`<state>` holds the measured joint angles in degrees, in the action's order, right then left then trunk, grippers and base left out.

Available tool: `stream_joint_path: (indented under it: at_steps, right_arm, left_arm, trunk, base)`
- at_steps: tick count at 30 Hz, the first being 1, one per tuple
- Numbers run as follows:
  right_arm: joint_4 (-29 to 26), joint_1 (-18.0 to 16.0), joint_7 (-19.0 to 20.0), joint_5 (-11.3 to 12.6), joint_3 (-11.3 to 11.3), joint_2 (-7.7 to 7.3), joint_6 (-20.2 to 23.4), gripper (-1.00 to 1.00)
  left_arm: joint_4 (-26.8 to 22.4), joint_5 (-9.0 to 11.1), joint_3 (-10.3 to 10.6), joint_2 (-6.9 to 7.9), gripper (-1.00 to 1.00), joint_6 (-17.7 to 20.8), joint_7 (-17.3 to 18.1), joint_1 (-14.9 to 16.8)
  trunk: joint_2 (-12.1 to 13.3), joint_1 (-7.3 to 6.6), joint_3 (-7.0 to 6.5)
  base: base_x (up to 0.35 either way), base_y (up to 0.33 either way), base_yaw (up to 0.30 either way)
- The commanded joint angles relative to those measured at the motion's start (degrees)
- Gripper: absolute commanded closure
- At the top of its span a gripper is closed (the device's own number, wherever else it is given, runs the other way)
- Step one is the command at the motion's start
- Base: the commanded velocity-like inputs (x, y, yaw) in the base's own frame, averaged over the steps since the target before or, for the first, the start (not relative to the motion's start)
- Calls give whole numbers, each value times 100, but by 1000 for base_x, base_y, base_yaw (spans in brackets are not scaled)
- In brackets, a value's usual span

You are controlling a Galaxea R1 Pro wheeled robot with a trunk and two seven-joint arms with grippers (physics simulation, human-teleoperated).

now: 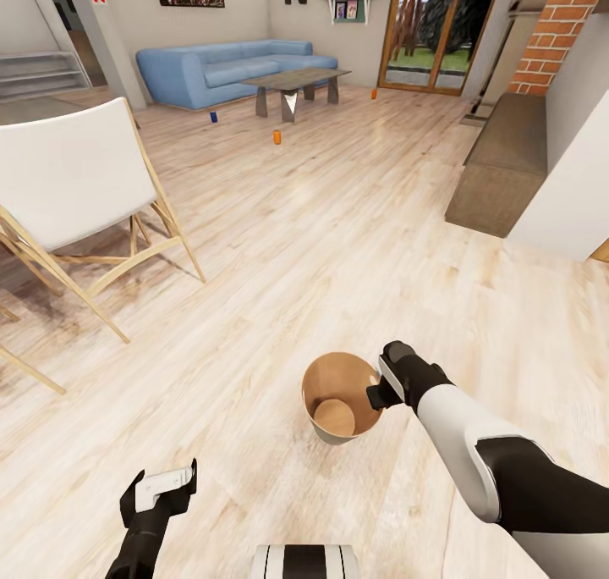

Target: Put the three can of soda from the living room inside the tash can in the kitchen.

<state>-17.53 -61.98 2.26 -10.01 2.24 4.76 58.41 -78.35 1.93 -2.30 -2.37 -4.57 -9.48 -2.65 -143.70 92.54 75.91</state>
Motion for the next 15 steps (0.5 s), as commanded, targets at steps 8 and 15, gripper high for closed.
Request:
stream_joint_path:
  at_steps: [8,15]
  right_arm:
    - [-21,2,26,100,-30,-7,-5,100]
    - [-24,2,28,104,-31,-10,-5,100]
  left_arm:
    - [36,1,2,0,-100,-5,-1,1]
    - [62,7,9,-2,-100,-8,-1,1]
  trunk:
    - [0,1,1]
    - [0,1,1]
  base:
    - [0,0,0]
    - [0,0,0]
